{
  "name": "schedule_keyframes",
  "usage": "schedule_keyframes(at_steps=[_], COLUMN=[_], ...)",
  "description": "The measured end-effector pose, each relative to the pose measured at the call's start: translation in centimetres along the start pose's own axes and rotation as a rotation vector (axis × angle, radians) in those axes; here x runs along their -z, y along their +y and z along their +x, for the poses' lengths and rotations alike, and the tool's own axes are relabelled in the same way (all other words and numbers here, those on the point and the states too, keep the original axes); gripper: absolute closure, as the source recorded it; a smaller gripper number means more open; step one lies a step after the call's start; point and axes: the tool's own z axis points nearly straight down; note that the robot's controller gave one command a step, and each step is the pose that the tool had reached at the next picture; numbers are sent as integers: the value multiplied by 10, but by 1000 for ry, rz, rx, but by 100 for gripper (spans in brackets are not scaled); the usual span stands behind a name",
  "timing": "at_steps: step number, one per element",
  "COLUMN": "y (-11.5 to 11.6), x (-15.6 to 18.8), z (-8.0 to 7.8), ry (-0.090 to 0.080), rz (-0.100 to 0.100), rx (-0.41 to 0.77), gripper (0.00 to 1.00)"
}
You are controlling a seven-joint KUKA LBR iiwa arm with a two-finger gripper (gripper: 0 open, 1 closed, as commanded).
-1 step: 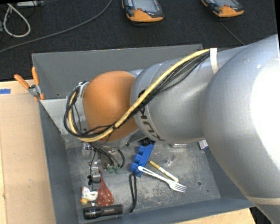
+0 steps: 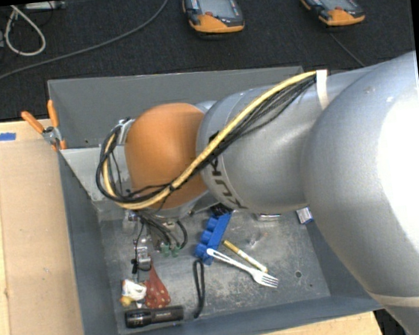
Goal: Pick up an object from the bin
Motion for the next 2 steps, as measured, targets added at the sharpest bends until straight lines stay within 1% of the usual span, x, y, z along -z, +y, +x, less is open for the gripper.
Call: schedule_keyframes(at_steps=[1,2], y=[-38,-66], x=[-73,-23], z=[63,59], ry=[0,-14], rz=[-1,-3], rx=[135,309], gripper=[0,0])
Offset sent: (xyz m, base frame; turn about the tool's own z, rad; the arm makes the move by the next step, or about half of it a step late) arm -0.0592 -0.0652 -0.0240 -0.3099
